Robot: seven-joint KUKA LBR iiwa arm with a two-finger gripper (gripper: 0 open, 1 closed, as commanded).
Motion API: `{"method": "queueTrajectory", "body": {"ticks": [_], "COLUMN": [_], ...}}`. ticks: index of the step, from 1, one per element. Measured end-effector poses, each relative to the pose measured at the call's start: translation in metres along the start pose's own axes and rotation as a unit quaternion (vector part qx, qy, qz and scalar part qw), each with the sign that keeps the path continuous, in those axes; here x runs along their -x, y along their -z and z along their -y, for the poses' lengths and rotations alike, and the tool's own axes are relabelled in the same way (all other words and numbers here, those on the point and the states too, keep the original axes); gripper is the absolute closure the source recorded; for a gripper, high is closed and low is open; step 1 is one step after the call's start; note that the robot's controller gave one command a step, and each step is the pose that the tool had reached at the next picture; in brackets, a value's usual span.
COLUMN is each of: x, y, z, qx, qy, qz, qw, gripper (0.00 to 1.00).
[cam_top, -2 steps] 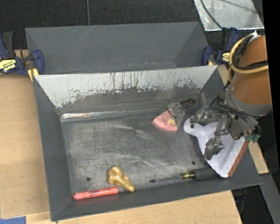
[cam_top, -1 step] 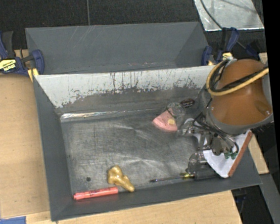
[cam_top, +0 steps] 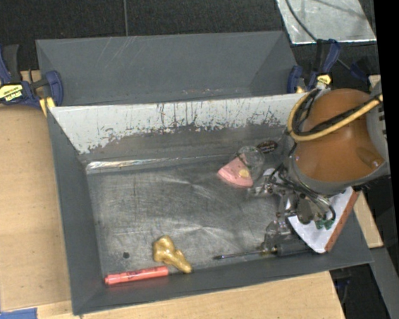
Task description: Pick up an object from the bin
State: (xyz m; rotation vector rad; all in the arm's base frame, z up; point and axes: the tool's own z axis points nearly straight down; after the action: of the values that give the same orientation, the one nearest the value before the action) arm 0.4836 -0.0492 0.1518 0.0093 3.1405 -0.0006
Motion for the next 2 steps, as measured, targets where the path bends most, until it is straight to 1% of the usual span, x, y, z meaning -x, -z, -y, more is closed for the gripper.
{"method": "queueTrajectory", "body": {"ticks": [1, 2], "x": [0.055, 0.056], "y": [0.007, -0.036], "z": [0.056, 0.071], "qx": [0.000, 0.000], "qy": [-0.083, -0.147], "qz": [0.0013, 0.0027], "qw": [0.9965, 0.9891], "gripper": [0.00, 0.00]}}
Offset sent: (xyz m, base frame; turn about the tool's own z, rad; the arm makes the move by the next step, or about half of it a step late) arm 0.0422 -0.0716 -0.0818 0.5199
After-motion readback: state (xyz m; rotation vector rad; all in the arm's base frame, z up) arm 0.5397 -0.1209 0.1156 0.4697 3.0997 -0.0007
